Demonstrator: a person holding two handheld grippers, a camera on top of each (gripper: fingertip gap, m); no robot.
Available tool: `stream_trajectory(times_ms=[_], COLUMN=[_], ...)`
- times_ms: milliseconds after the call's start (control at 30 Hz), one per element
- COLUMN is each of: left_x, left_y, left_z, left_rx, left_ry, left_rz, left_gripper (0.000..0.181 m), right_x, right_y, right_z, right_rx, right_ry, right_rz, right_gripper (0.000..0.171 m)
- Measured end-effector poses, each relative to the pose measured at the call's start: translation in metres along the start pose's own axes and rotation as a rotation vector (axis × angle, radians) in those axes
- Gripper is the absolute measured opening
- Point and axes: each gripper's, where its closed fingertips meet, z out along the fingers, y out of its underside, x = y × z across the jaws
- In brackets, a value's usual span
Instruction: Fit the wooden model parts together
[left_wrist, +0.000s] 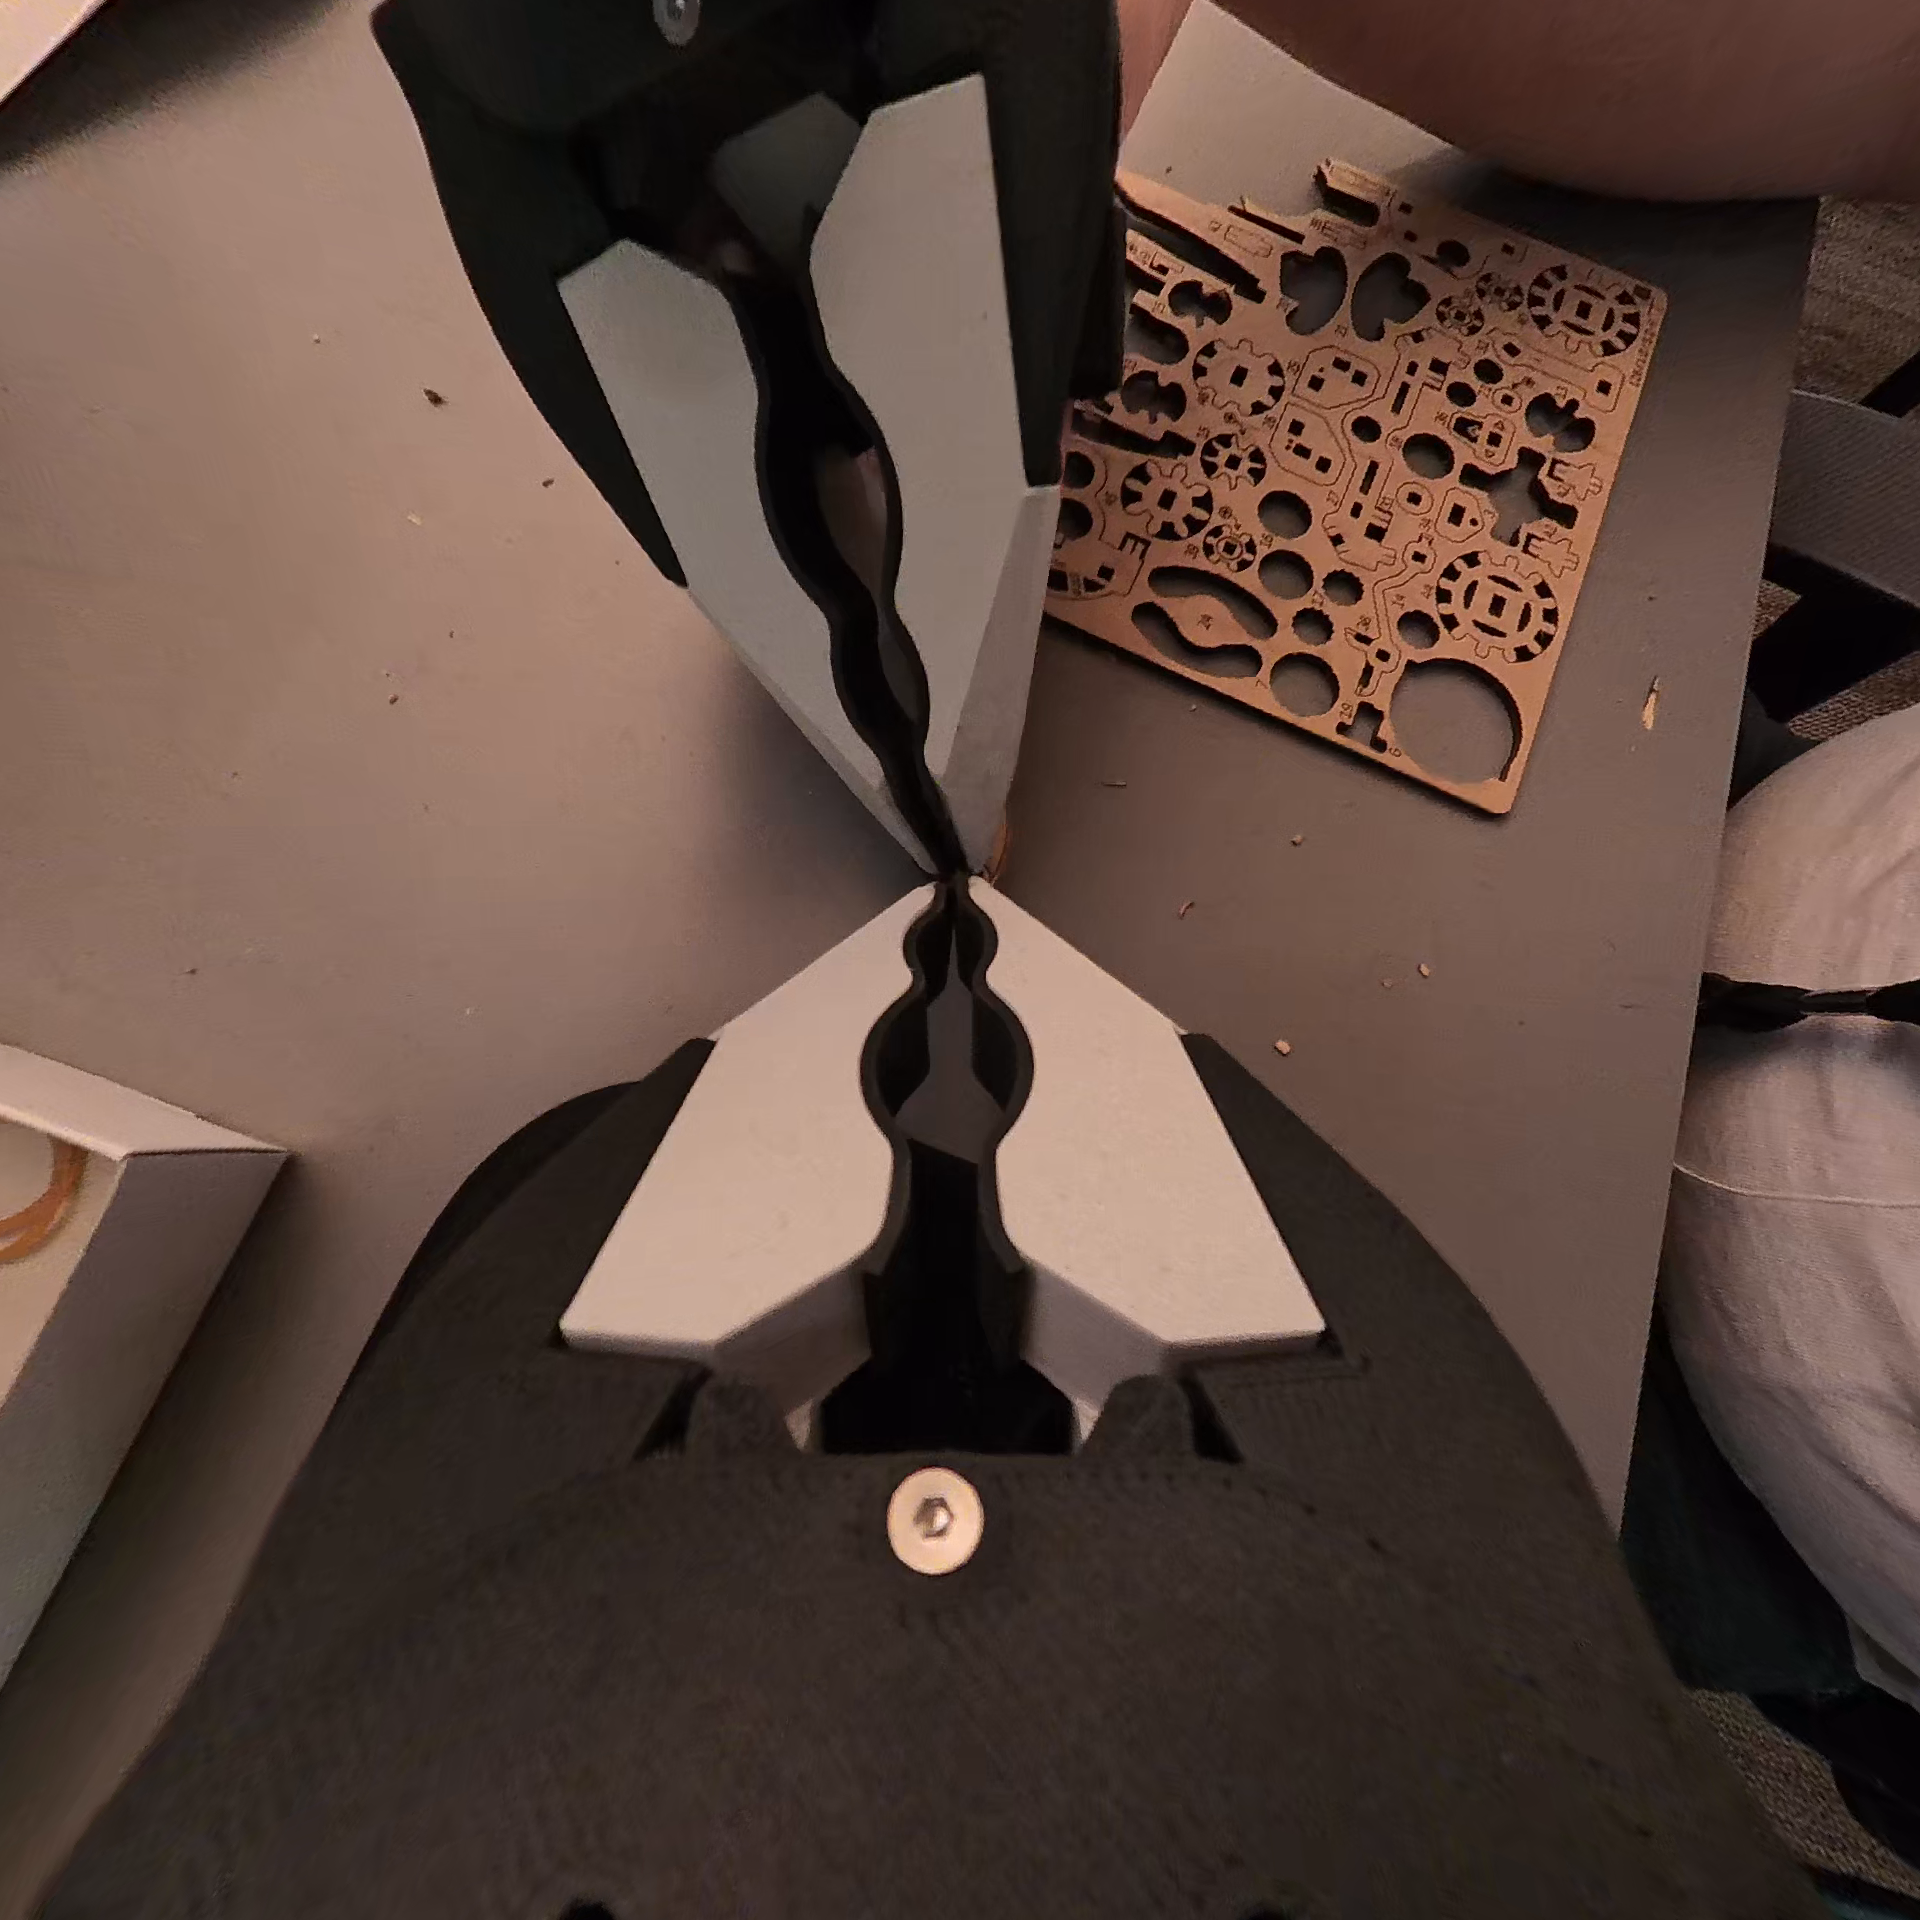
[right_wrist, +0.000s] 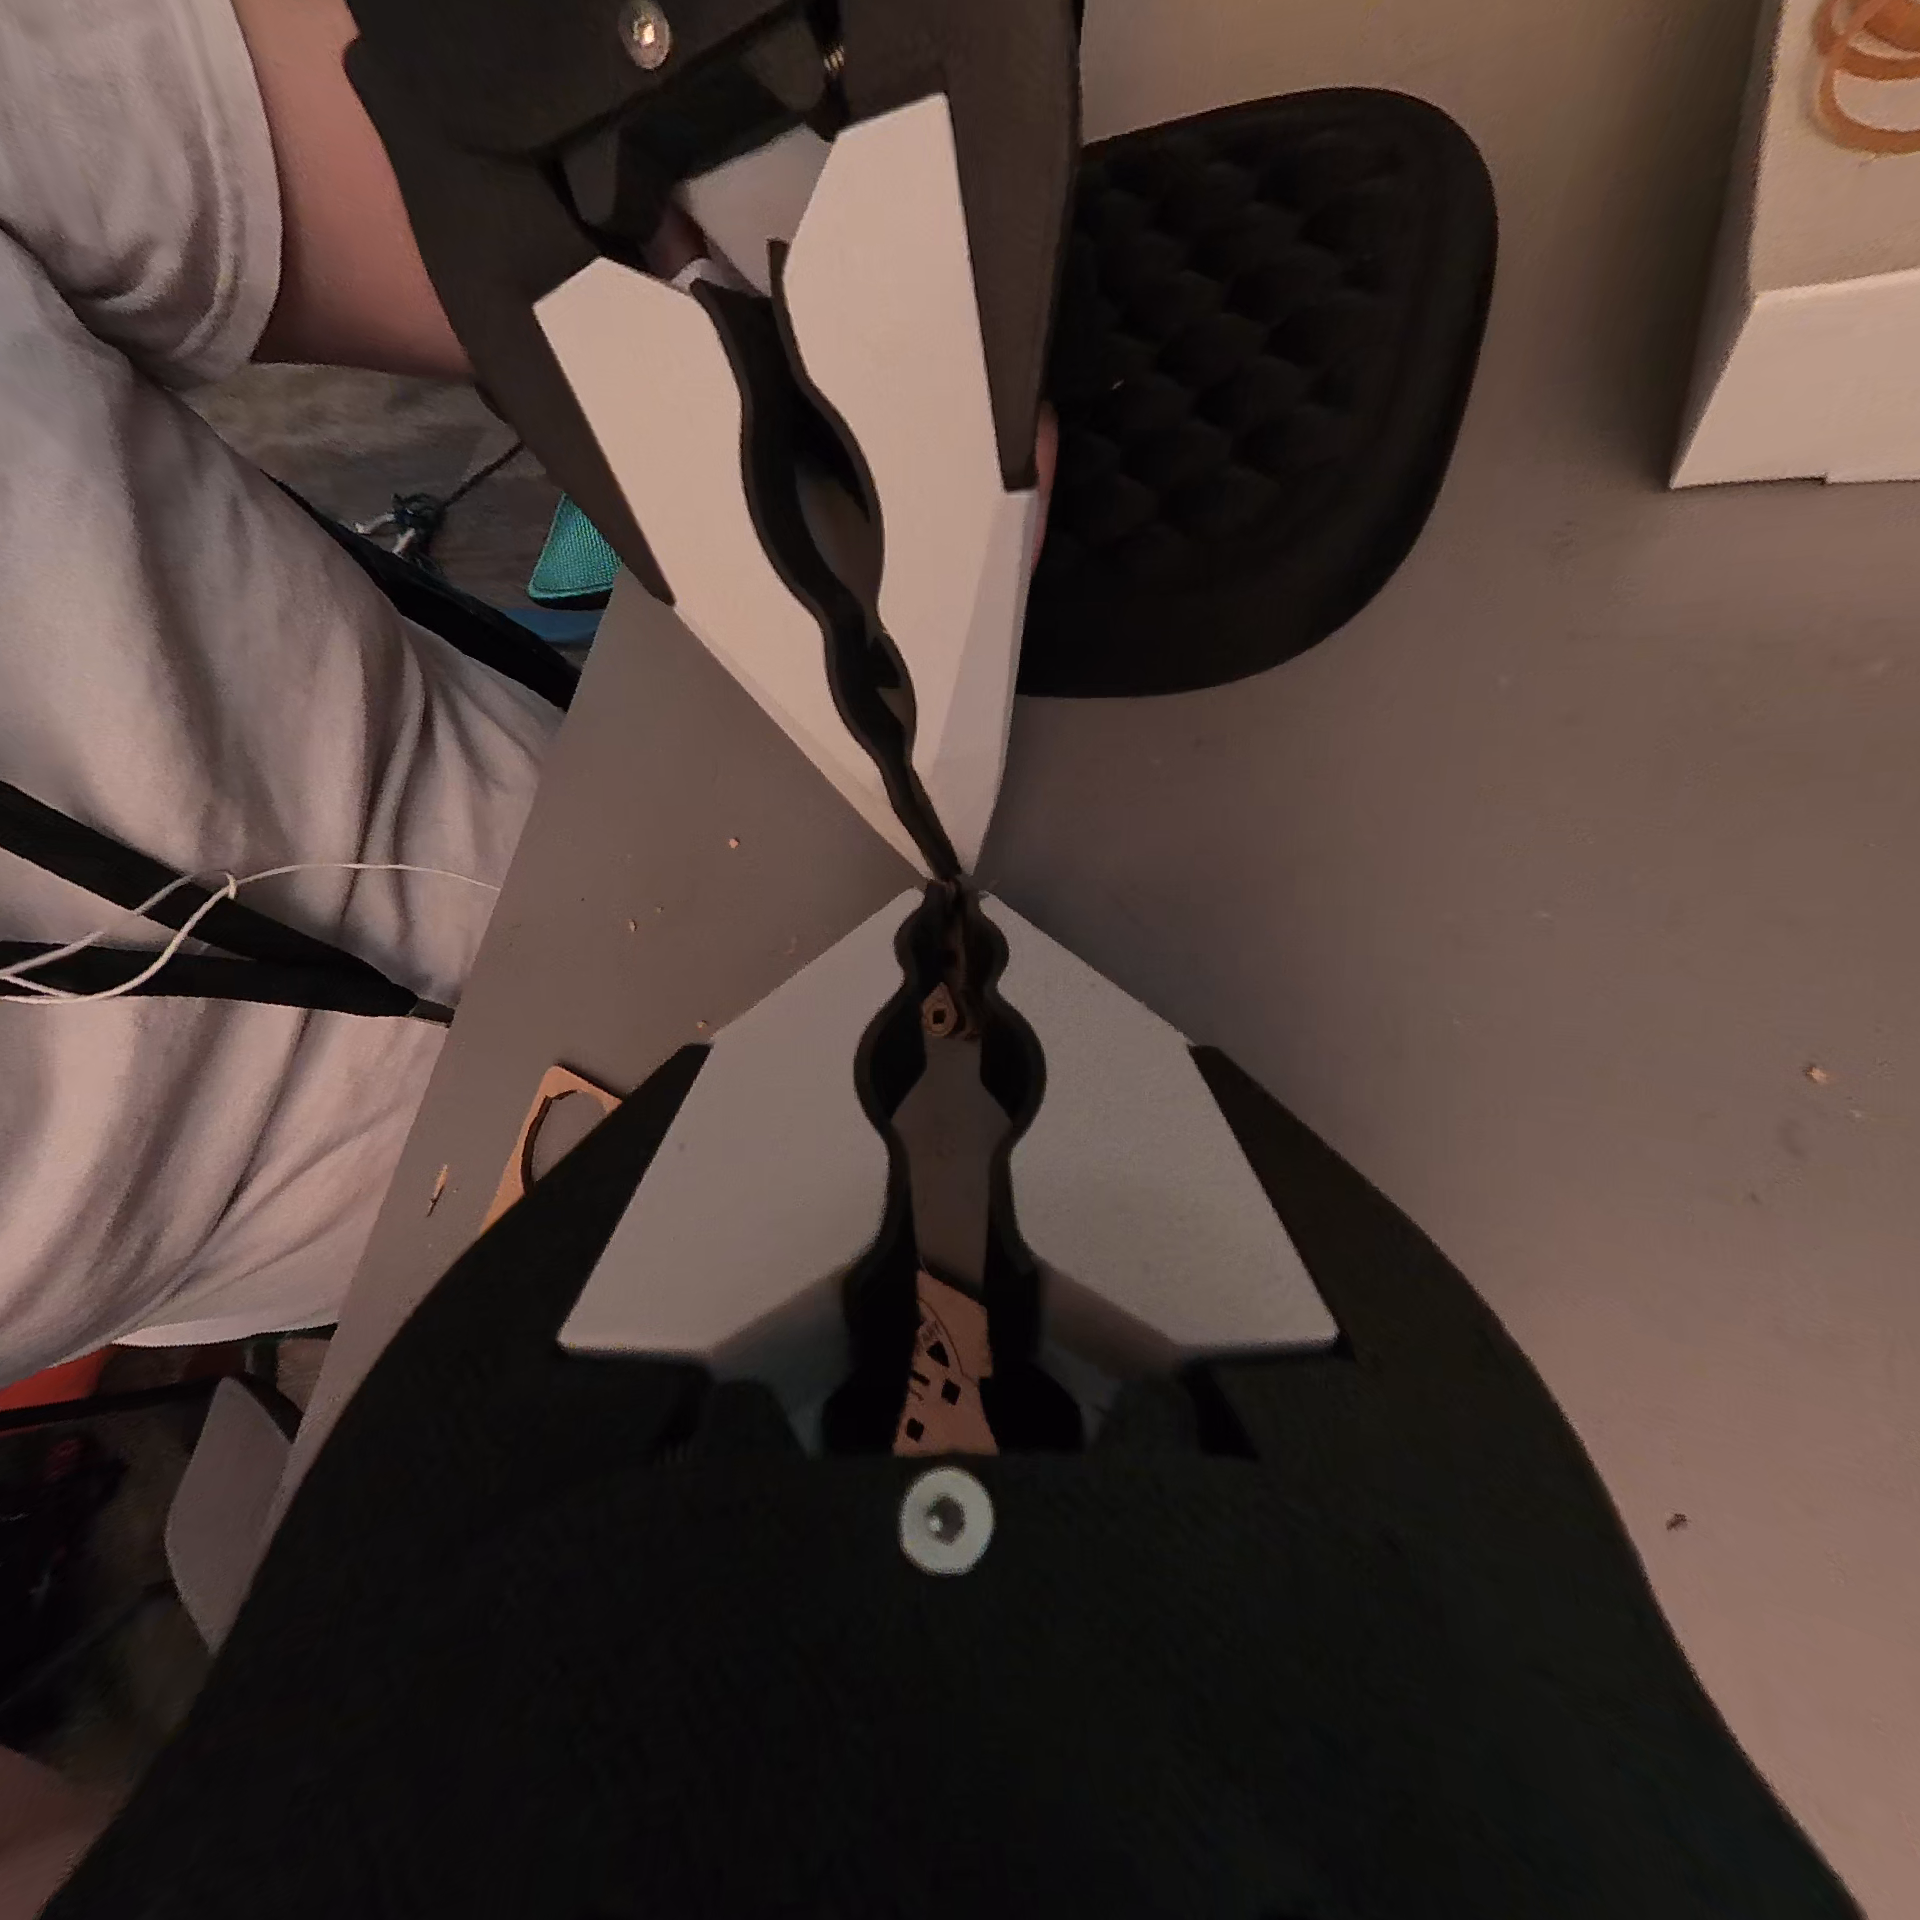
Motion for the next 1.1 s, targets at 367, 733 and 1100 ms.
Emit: stream_trajectory(times_ms=[367,733,1100], left_x=[0.0,0.0,0.001], left_y=[0.001,0.001,0.002], left_z=[0.003,0.0,-0.001], left_rx=[-0.023,0.0,0.005], left_ry=[-0.004,-0.033,-0.06], left_rz=[0.024,0.024,0.045], left_gripper=[0.0,0.0,0.0], right_x=[0.002,-0.016,-0.007], right_y=[0.005,-0.005,0.009], right_z=[-0.001,-0.018,-0.009], right_rx=[-0.01,0.063,-0.084], right_ry=[0.003,0.007,0.21], right_rz=[0.0,-0.229,-0.551], right_gripper=[0.0,0.007,0.014])
